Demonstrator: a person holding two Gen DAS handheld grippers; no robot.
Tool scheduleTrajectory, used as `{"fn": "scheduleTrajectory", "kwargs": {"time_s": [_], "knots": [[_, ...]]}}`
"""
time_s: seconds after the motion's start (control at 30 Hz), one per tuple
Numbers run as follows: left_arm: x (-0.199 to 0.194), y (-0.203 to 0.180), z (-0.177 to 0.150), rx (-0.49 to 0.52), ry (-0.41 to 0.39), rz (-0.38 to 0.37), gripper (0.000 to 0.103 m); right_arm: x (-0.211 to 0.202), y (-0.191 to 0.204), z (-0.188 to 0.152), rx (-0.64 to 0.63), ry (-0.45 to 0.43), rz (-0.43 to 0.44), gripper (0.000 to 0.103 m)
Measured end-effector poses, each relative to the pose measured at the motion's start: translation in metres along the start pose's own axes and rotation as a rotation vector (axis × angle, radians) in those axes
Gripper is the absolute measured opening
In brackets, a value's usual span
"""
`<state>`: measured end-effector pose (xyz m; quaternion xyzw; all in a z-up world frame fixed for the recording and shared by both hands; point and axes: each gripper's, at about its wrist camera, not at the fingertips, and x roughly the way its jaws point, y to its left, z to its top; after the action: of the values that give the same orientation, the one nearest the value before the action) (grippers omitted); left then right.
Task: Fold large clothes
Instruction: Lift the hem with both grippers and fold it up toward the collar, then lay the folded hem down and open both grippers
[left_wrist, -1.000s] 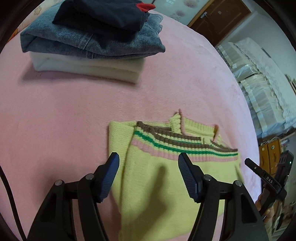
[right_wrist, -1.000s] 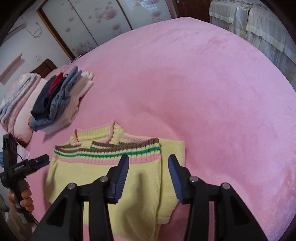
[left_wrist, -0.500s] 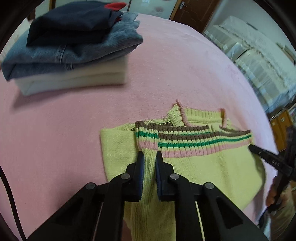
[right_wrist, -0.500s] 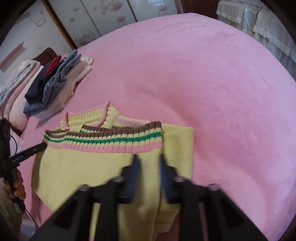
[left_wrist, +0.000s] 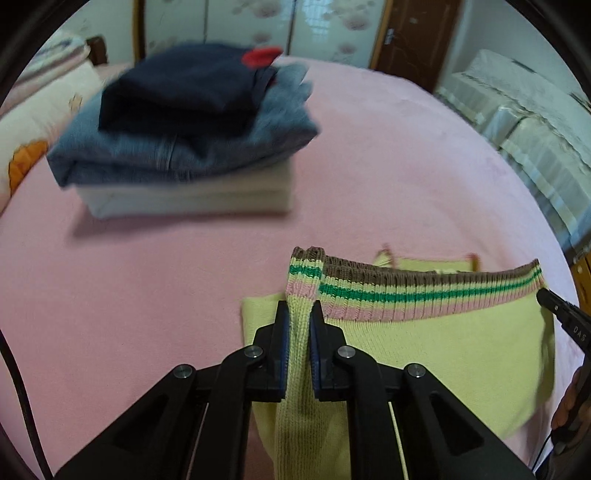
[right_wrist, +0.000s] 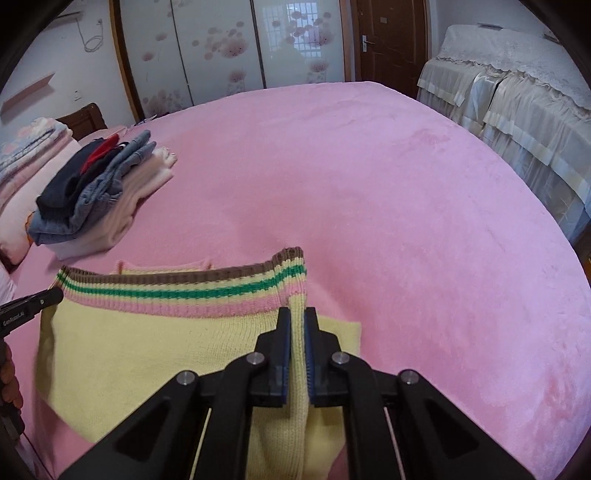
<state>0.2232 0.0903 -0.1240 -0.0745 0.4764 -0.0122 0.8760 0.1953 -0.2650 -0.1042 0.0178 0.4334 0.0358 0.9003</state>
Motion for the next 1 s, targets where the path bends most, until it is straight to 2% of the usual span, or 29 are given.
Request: {"fn": "scheduleTrajectory", "kwargs": {"time_s": [0.1,0.23,0.27,0.33,0.4,0.43,0.5,0.53,0.63,0.73,0.8,0.87,0.9,0.93,0.97,1.0], "knots": [[0.023,0.009,-0.011,-0.017,0.029,0.018,0.007,0.037,0.002,-0.007,-0.014,0.079,-0.039,0.006],[0.022,0.010,-0.014,-0.013,0.017,0.016,0.008,0.043,0.006,-0.011,-0.050,0.085,-0.065,0.007],[0.019,0.010,-0.013,-0.013,0.019,0.021,0.011,0.039,0.006,-0.008,-0.048,0.088,-0.056,0.007],[0.007,0.008,-0.012,-0.011,0.020,0.027,0.017,0.029,0.002,-0.004,-0.030,0.096,-0.045,0.015],[-0.009,0.003,-0.013,0.000,-0.003,0.054,0.028,0.013,0.000,0.001,-0.001,0.085,-0.041,0.015],[-0.021,-0.002,-0.016,0.009,-0.026,0.051,0.031,0.004,0.004,0.000,0.008,0.075,-0.022,0.015],[-0.042,-0.013,-0.024,0.015,-0.072,0.023,0.045,-0.016,0.015,-0.003,0.018,0.047,0.039,0.015],[-0.053,-0.021,-0.031,0.018,-0.100,-0.004,0.047,-0.023,0.024,-0.007,0.011,0.042,0.062,0.015],[-0.064,-0.045,-0.050,0.040,-0.118,-0.042,0.048,-0.037,0.061,-0.024,-0.035,0.054,0.152,0.015],[-0.047,-0.056,-0.070,0.057,-0.029,-0.023,0.048,-0.036,0.097,-0.044,-0.089,0.086,0.223,0.015],[-0.026,-0.054,-0.083,0.070,0.070,0.022,0.048,-0.028,0.110,-0.058,-0.129,0.106,0.199,0.015],[-0.025,-0.049,-0.093,0.076,0.057,0.013,0.049,-0.019,0.103,-0.067,-0.123,0.123,0.173,0.011],[-0.026,-0.045,-0.095,0.084,0.047,0.016,0.049,-0.017,0.092,-0.070,-0.101,0.128,0.197,0.006],[-0.029,-0.042,-0.096,0.093,0.034,0.033,0.049,-0.018,0.083,-0.072,-0.087,0.128,0.208,0.000],[-0.031,-0.039,-0.096,0.099,0.021,0.058,0.049,-0.021,0.074,-0.072,-0.078,0.120,0.196,0.000],[-0.032,-0.034,-0.096,0.099,0.011,0.081,0.049,-0.023,0.064,-0.073,-0.084,0.101,0.108,0.000]]}}
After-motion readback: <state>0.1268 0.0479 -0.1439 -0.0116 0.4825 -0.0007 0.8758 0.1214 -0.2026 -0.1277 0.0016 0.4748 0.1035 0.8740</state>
